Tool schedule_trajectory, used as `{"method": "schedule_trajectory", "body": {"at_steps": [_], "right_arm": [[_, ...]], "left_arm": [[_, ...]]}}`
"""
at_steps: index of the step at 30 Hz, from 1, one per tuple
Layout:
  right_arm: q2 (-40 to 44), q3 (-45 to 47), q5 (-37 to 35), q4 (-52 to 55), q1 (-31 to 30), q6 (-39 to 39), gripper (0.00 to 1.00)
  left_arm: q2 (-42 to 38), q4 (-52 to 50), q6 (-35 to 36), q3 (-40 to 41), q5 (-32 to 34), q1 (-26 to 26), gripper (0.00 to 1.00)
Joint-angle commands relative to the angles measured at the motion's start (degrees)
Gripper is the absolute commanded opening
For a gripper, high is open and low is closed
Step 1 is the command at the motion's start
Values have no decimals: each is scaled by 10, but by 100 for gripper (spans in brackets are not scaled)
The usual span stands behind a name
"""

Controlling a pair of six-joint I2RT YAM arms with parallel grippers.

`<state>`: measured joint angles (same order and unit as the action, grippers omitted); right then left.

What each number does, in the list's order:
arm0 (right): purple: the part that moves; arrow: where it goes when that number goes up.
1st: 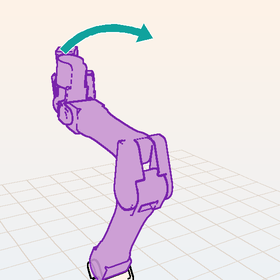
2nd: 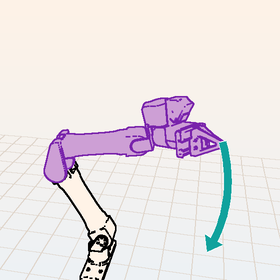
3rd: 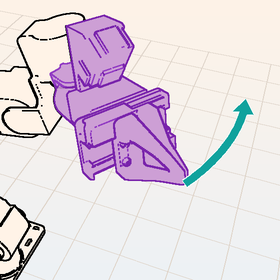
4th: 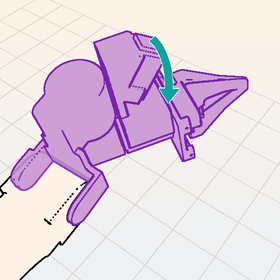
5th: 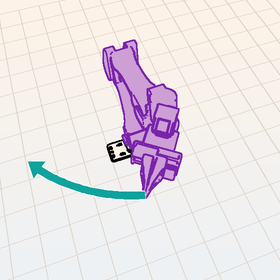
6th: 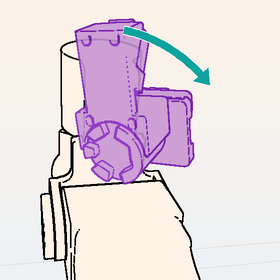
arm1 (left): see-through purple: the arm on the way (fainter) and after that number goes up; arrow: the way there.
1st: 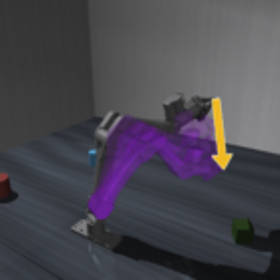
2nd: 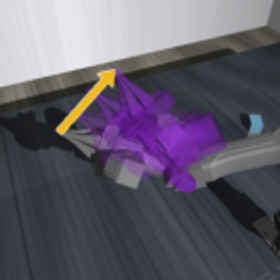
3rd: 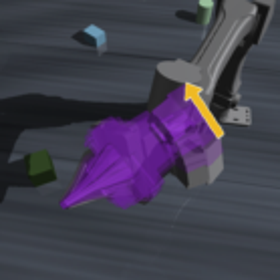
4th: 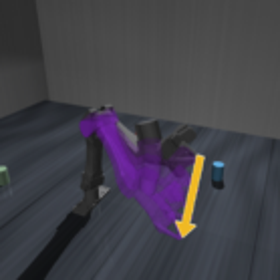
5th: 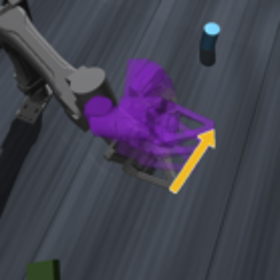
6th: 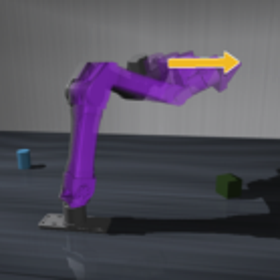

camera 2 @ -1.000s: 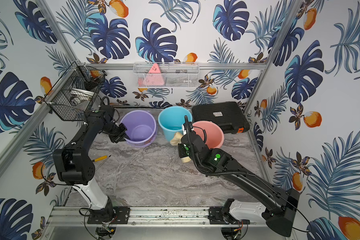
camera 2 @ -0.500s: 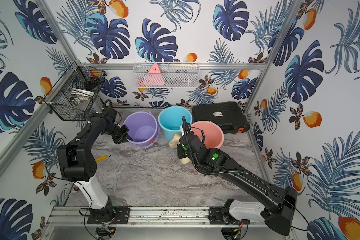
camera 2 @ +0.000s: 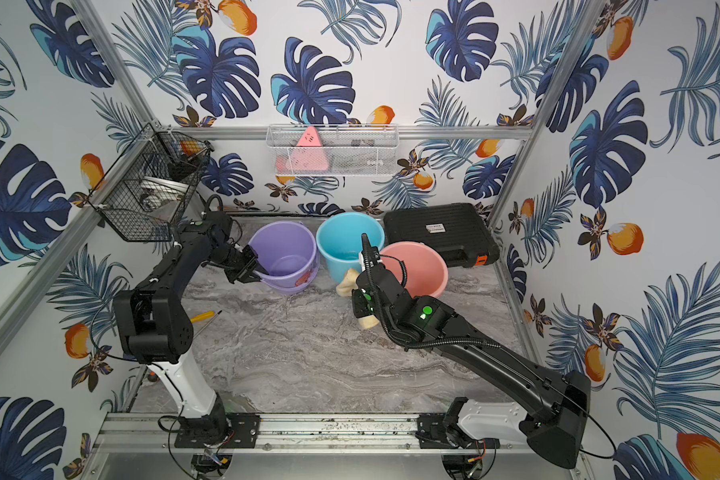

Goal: Wipe the inside of the bucket with a cloth
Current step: Place the bucket at the center of the board.

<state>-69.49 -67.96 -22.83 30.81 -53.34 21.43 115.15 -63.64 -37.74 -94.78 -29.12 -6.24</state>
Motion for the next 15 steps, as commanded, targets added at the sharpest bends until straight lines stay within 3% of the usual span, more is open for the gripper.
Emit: {"method": "schedule_trajectory", "body": {"at_steps": [1,3,8,9,10,11,15], "right_arm": [[-2,0,2,-13,0,4,0],[-2,2,1,-15,0,4,0],[-1,3,-4,-15,0,4,0],[1,3,-7,-14,0,4,0],[4,4,-8,-16,0,3,0],[8,4,-10,-17,0,1,0],[31,8,-18,-15,0,2,0]], "left_arm": [[1,11,0,-4,-9,0,29],[0,14,-3,0,-13,0,30],[-13,20,0,0,-6,0,68],[-17,18,3,-2,-3,0,80],[-19,14,9,-8,0,1,85],[-21,8,17,-15,1,1,98],[-51,8,32,-19,-4,-1,99]]}}
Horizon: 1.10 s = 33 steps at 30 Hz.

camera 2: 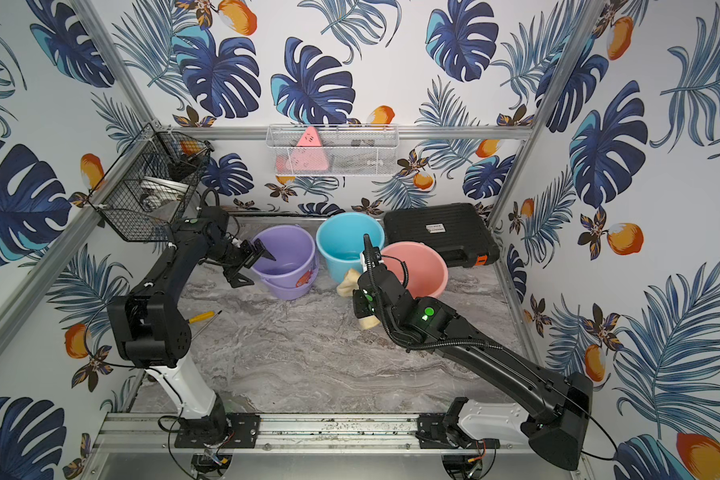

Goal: Wipe the inside of the bucket with a cloth
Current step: Place the bucket at the center of the board, then place the cleaning item at the center of the board.

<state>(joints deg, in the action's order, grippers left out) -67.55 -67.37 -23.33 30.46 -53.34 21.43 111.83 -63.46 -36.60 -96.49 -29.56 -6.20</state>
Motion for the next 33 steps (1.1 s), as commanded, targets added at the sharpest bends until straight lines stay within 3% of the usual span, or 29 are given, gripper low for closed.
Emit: {"method": "schedule_trajectory", "body": {"at_steps": [1,5,8,15,20,24,28,33], "right_arm": [[18,4,-20,-7,0,3,0],[48,16,-45,14,0,8,0],[78,20,-68,48,0,22,0],[211,51,-182,138,1,77,0],[272,28,-286,265,1,151,0],[317,-1,-379,377,1,243,0],[331,-23,-387,411,-9,267,0],[288,-48,-387,470,-46,323,0]], "left_arm": [[-35,16,19,6,-5,-3,99],[-99,66,2,54,-24,-11,99],[-159,113,-20,99,9,-27,99],[-280,275,-113,294,-4,-144,99],[-283,390,-169,396,-49,-195,99],[-262,427,-165,420,-33,-210,96],[-233,418,-138,393,-4,-210,99],[-201,417,-117,374,-7,-210,99]]}}
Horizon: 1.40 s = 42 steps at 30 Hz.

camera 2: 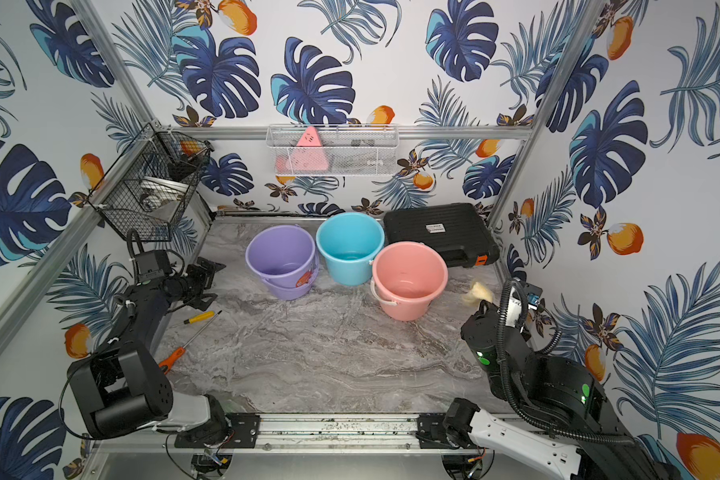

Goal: Wipe the inside of the bucket with a cloth
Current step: Place the cleaning item at the center of the board.

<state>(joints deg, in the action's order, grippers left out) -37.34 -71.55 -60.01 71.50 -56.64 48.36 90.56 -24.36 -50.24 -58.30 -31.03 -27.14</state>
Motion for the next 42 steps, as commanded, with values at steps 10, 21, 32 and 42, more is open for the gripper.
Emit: {"method": "schedule_trajectory", "body": {"at_steps": [10,21,32,42], "right_arm": [[-27,-26,-60,215,-99,209,0],[-99,-58,-83,222,-178,217,0],[-173,6,216,-147,110,-151,3],[-254,-31,436,-258,376,-237,3]], "left_arm": [[47,60,17,-11,14,4,99],[73,124,-10,-1,4,13,99],[81,120,-5,-11,-5,19,99],[99,113,8,-23,0,23,99]]}}
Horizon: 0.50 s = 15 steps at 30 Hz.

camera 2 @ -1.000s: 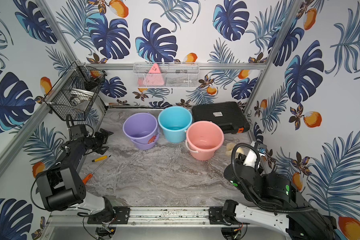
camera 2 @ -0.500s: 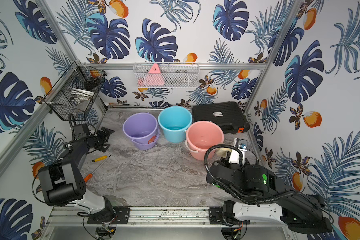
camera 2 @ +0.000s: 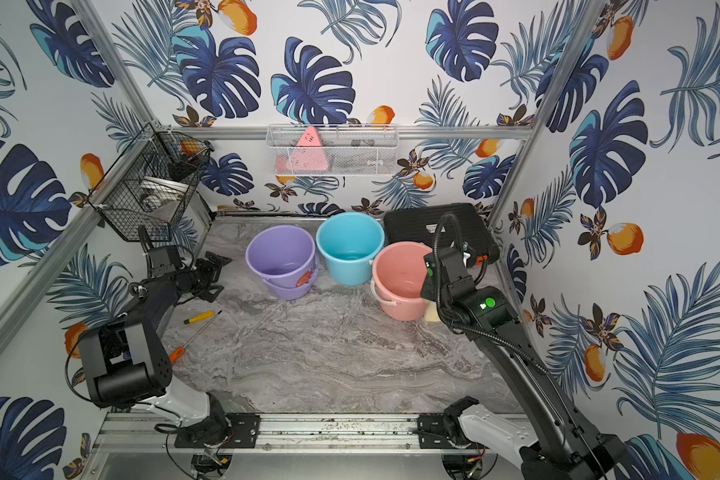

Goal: Wipe the inside of the bucket with a cloth
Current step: Place the cleaning item at the center of the board.

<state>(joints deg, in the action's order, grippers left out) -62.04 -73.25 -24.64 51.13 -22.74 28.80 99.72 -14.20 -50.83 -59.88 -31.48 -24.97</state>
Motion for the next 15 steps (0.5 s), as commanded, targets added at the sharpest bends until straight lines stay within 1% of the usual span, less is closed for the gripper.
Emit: {"method": "schedule_trajectory", "body": {"at_steps": [1,4,6,8,10,11,12,13,15], "right_arm": [[-9,-16,87,-60,55,-46,3],[-29,-19,113,-59,122,-51,3],[-33,3,155,-78,180,-46,2],[-33,30,198,-101,225,-26,2],[-48,48,201,-114,244,-11,2],[-63,56,206,-114,256,-8,3],[-78,63,225,-116,272,-7,3],[-90,70,235,-120,281,-6,3],[-105,98,242,-141,294,0,4]], "left_arm": [[10,12,15,-7,8,1,99],[19,13,21,-7,24,1,99],[26,24,21,-3,34,1,99],[38,37,31,-6,29,5,99],[53,53,43,-9,14,14,99],[61,77,44,-6,0,19,99],[66,102,40,1,-15,22,99],[69,114,40,5,-16,23,99],[65,93,59,2,19,29,99]]}}
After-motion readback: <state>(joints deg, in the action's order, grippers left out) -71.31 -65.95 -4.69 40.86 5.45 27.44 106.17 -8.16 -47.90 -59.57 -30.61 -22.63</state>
